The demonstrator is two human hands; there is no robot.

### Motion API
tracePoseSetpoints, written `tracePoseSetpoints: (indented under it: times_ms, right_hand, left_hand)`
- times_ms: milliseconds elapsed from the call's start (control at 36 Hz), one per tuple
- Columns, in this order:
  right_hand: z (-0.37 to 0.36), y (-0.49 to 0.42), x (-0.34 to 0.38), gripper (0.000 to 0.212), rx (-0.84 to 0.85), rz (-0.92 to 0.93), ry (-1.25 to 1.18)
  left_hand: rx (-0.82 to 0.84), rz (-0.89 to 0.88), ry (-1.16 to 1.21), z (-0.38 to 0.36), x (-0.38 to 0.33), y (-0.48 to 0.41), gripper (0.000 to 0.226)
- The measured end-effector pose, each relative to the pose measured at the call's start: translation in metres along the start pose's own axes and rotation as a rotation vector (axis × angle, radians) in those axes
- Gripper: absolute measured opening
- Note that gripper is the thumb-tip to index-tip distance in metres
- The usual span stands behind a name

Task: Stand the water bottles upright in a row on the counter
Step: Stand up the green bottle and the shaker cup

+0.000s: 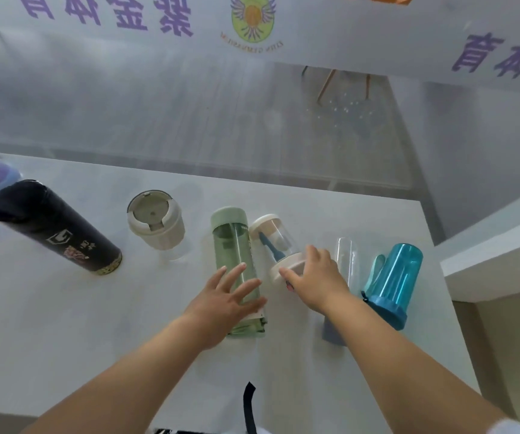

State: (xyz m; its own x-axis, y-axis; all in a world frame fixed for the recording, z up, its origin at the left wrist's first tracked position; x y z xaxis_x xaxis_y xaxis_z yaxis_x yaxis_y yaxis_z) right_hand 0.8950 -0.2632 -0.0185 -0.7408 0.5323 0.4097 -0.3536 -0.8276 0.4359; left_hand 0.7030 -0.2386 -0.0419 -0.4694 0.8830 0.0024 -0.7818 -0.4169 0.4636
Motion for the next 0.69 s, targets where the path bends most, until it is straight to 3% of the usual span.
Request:
tracePoseSetpoints:
  times_ms: [472,583,639,694]
  right_hand:
    - [-0.009,-0.008,0.000,0.082,0.068,-0.036,0.020]
    - [-0.001,-0.001,-0.010,0.082,0.050,-0.035,0.026]
    - [0.003,0.001,-0.014,0.083,0.046,-0.045,0.018]
    - [0.005,0.003,-0.016,0.084,0.041,-0.055,0.007]
  left_hand:
    - [-0.110,0.014,-0.080,0.010,0.001,0.010,0.070]
    - [-0.290,0.020,-0.005,0.023,-0.002,0.008,0.053]
    - [-0.299,0.042,0.002,0.025,-0.002,0.001,0.062]
    - [-0.200,0.073,-0.006,0.017,0.000,-0.006,0.072]
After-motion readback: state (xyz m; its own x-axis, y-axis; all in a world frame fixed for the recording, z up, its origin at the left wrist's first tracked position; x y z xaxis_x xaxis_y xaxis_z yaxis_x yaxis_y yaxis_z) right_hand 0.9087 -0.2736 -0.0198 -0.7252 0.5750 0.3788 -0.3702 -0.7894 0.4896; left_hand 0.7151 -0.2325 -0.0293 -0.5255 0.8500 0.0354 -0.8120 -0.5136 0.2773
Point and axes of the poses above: each hand's wrist, its own y-axis away from the middle knuckle, its own z-axis out of the back of the hand, x = y × z, the point moved 3 cm from there along -y, towards the middle knuckle, and after that the axes turned 3 degrees about x, right-handed, at the moved point
